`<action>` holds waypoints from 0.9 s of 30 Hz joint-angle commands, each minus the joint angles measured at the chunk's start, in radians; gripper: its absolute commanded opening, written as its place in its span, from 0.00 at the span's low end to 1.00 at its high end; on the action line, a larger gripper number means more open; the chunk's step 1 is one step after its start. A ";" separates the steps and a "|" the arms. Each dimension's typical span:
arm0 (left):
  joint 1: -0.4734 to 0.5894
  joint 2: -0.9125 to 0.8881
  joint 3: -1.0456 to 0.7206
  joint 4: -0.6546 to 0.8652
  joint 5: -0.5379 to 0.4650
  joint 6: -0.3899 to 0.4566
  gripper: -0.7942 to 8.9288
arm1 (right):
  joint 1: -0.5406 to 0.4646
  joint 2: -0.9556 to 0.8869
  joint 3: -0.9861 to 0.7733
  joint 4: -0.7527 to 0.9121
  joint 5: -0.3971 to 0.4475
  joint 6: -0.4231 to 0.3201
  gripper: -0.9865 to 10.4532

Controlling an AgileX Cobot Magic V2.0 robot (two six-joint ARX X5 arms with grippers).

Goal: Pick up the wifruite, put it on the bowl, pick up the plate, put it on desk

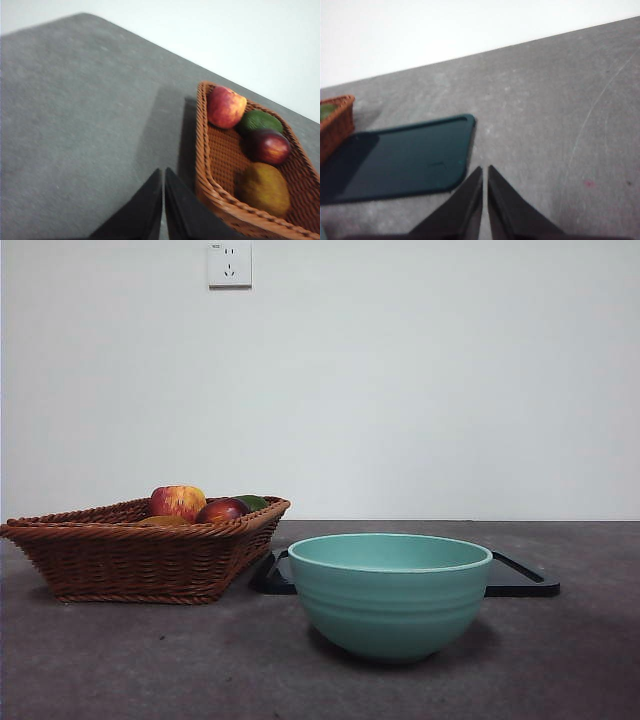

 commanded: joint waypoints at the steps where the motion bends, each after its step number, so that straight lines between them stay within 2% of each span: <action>1: 0.002 0.000 0.053 -0.011 0.019 -0.068 0.09 | -0.002 -0.002 0.055 0.018 0.000 0.022 0.09; 8: 0.002 0.013 0.181 -0.057 0.046 -0.074 0.09 | -0.001 -0.002 0.177 -0.008 -0.002 0.021 0.09; 12: 0.002 0.056 0.284 -0.130 0.059 -0.027 0.09 | -0.001 0.021 0.273 -0.055 -0.001 0.016 0.09; 16: 0.002 0.138 0.392 -0.198 0.134 0.040 0.09 | -0.001 0.086 0.382 -0.126 -0.008 -0.011 0.09; 20: 0.002 0.245 0.497 -0.269 0.224 0.108 0.09 | -0.001 0.186 0.502 -0.220 -0.062 -0.073 0.09; 27: -0.001 0.449 0.677 -0.390 0.372 0.228 0.09 | -0.001 0.422 0.732 -0.451 -0.212 -0.198 0.09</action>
